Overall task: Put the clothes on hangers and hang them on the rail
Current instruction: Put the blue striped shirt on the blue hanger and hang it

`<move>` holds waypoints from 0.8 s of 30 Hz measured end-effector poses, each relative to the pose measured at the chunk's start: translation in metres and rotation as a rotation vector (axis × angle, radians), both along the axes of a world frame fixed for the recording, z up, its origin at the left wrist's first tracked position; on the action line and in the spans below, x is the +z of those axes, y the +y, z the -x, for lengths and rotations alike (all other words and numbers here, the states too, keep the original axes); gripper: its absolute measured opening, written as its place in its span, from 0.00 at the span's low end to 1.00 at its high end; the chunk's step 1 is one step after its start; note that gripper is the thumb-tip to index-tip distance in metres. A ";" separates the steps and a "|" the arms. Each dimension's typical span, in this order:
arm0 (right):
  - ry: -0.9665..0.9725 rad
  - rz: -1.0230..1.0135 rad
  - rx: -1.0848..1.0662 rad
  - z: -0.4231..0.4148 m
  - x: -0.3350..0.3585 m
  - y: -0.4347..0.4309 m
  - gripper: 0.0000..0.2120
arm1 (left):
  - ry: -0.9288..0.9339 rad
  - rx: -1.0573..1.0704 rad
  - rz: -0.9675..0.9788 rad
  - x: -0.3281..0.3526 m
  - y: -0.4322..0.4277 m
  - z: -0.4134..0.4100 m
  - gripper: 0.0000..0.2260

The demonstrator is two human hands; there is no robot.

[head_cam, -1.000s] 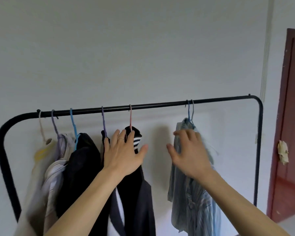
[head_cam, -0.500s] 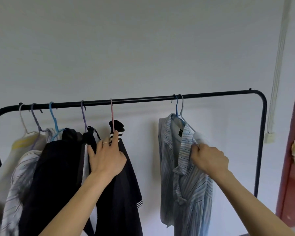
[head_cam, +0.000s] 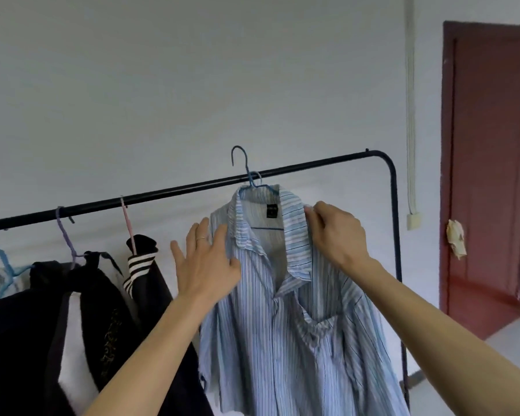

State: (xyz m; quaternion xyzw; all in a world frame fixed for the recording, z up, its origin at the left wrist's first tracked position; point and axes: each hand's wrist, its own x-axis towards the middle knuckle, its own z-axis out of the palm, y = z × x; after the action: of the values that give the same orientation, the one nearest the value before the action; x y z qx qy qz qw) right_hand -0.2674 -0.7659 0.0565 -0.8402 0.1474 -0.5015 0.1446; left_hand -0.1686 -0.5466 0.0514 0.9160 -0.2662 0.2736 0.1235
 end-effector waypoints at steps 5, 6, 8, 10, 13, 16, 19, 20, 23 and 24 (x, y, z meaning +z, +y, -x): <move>-0.080 0.041 0.143 0.043 -0.016 0.009 0.19 | -0.058 -0.185 0.283 0.000 -0.023 -0.015 0.34; -0.085 -0.036 0.228 0.059 -0.034 0.005 0.20 | -0.099 -0.226 0.322 0.000 -0.025 -0.017 0.33; -0.098 -0.250 0.331 0.093 -0.072 -0.001 0.20 | -0.158 -0.287 0.287 -0.001 -0.032 -0.015 0.31; -0.112 -0.394 0.284 0.121 -0.107 -0.009 0.20 | -0.130 -0.357 0.171 -0.009 -0.041 -0.008 0.27; -0.089 -0.474 -0.011 0.162 -0.162 -0.021 0.16 | 0.034 -0.497 0.058 -0.052 -0.060 0.018 0.27; -0.066 -0.449 -0.311 0.201 -0.212 -0.011 0.19 | 0.075 -0.576 0.078 -0.103 -0.076 0.045 0.28; 0.024 -0.379 -0.396 0.220 -0.237 0.015 0.24 | 0.121 -0.640 0.094 -0.147 -0.084 0.071 0.27; 0.076 -0.379 -0.408 0.222 -0.242 0.018 0.25 | 0.134 -0.667 0.105 -0.160 -0.085 0.076 0.27; 0.174 -0.407 -0.526 0.223 -0.246 0.013 0.19 | 0.212 -0.694 0.153 -0.193 -0.082 0.086 0.28; 0.200 -0.403 -0.566 0.224 -0.248 0.010 0.15 | 0.238 -0.682 0.162 -0.202 -0.079 0.087 0.27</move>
State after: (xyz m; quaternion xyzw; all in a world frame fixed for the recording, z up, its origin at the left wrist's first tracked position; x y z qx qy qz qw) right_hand -0.4914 -0.7562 -0.1911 -0.7657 0.4834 -0.3977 0.1478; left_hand -0.2558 -0.6256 -0.1507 0.7874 -0.5172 0.1285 0.3099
